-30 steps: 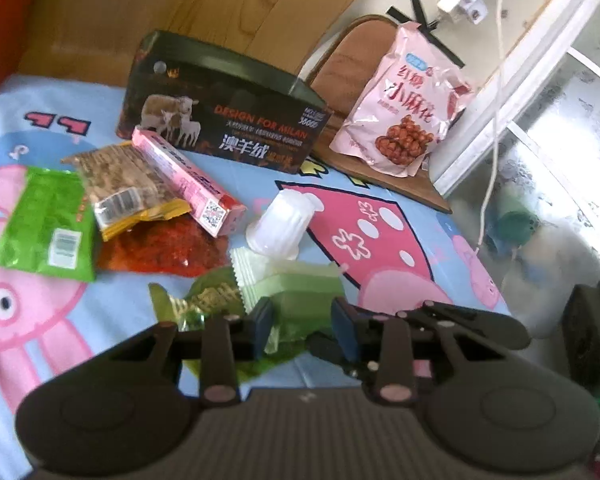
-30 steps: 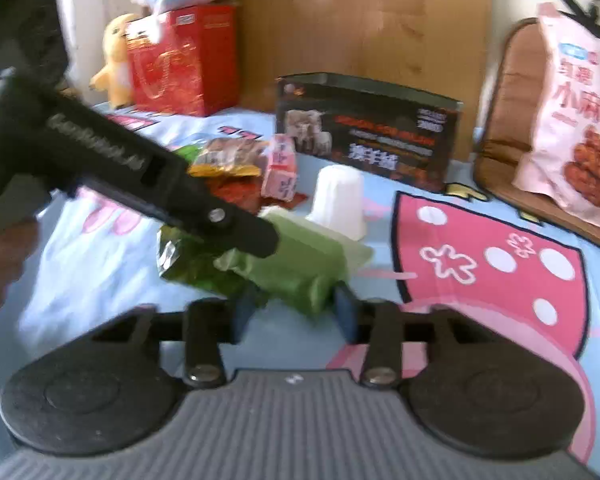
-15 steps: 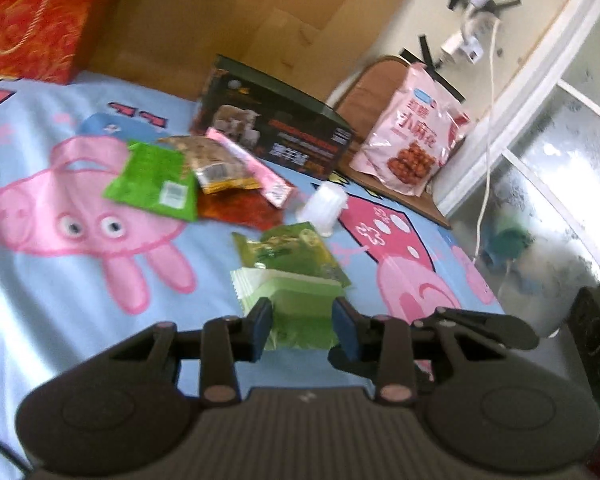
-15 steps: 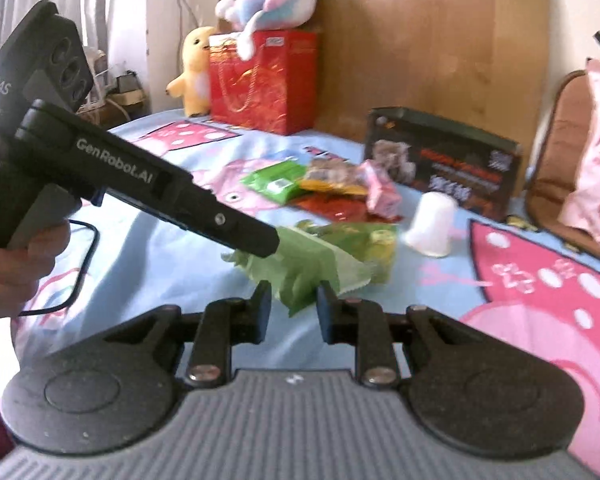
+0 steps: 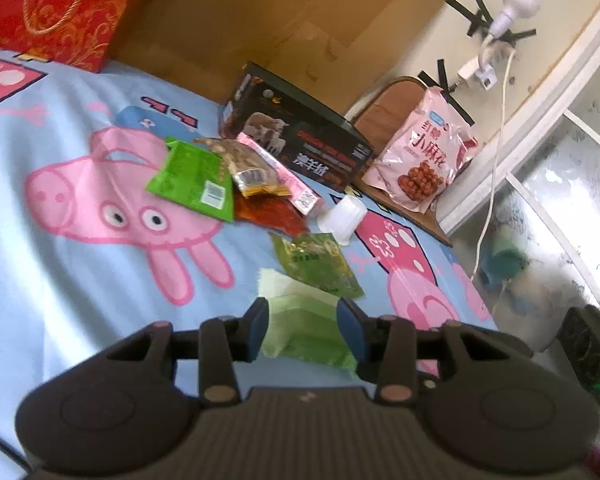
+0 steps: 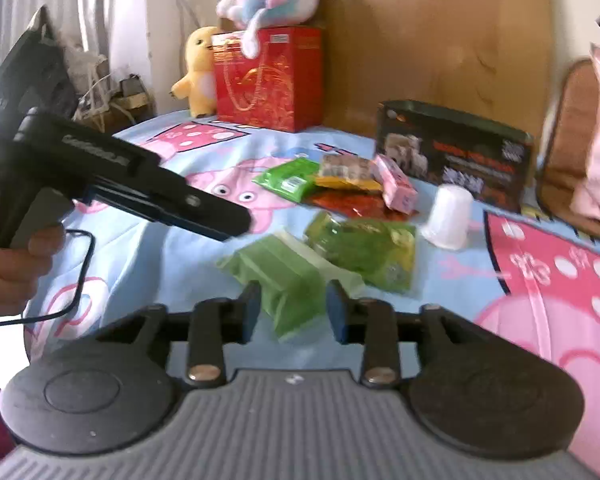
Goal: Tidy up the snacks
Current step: 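Grasp the light green leaf-print packet with the left gripper, then carry the leaf-print packet into the black tin box and release it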
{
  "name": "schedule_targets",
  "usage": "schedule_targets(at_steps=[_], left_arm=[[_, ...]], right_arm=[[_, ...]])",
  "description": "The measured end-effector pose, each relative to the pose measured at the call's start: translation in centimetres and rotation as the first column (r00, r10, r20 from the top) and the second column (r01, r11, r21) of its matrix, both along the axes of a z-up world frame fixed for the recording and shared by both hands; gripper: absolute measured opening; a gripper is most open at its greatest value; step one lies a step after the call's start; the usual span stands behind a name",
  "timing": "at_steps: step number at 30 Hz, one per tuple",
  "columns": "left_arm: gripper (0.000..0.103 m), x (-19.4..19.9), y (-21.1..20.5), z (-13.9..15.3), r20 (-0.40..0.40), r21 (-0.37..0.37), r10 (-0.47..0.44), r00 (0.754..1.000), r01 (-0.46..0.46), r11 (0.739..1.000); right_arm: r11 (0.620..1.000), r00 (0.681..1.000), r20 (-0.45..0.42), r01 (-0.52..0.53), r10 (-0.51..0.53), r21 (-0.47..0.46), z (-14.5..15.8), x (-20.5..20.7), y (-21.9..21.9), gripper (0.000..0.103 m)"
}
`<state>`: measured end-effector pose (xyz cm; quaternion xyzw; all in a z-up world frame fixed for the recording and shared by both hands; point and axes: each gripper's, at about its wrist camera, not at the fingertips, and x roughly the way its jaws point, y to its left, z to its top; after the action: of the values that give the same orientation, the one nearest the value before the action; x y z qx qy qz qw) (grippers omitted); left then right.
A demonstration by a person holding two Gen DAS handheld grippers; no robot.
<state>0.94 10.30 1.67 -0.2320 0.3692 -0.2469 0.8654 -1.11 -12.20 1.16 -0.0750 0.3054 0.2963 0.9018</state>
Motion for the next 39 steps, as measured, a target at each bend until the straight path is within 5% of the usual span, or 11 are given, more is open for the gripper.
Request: schedule_targets(at_steps=[7, 11, 14, 22, 29, 39], left_arm=[[0.037, 0.7, -0.5, -1.8, -0.057, 0.0, -0.031, 0.998, 0.031, 1.0], [0.037, 0.7, -0.7, -1.8, -0.056, -0.002, -0.04, 0.998, 0.04, 0.999], [0.037, 0.6, -0.7, -1.7, -0.054, -0.008, -0.044, 0.998, 0.044, 0.999], [0.037, 0.5, -0.7, -0.7, -0.028, -0.041, -0.058, 0.998, 0.057, 0.998], [0.039, 2.0, 0.2, 0.3, -0.004, -0.075, -0.04, 0.999, 0.04, 0.996], [0.041, 4.9, 5.7, -0.8, -0.083, -0.184, 0.155, 0.984, -0.168, 0.968]], right_arm=[[0.999, 0.999, -0.048, -0.017, 0.015, -0.035, -1.2, 0.1, 0.7, 0.051], [0.999, 0.999, -0.038, -0.022, 0.02, -0.043, -1.0, 0.4, 1.5, 0.026], [1.0, 1.0, -0.024, -0.006, 0.006, -0.005, -0.5, 0.5, 1.3, 0.02], [0.997, 0.998, 0.06, 0.027, -0.031, 0.067, 1.6, 1.0, 1.3, 0.021], [0.988, 0.994, 0.033, 0.095, -0.1, 0.119, 2.3, 4.8, 2.2, 0.023], [0.986, 0.994, 0.006, 0.111, -0.112, 0.122, 1.9, 11.3, 6.1, 0.033]])
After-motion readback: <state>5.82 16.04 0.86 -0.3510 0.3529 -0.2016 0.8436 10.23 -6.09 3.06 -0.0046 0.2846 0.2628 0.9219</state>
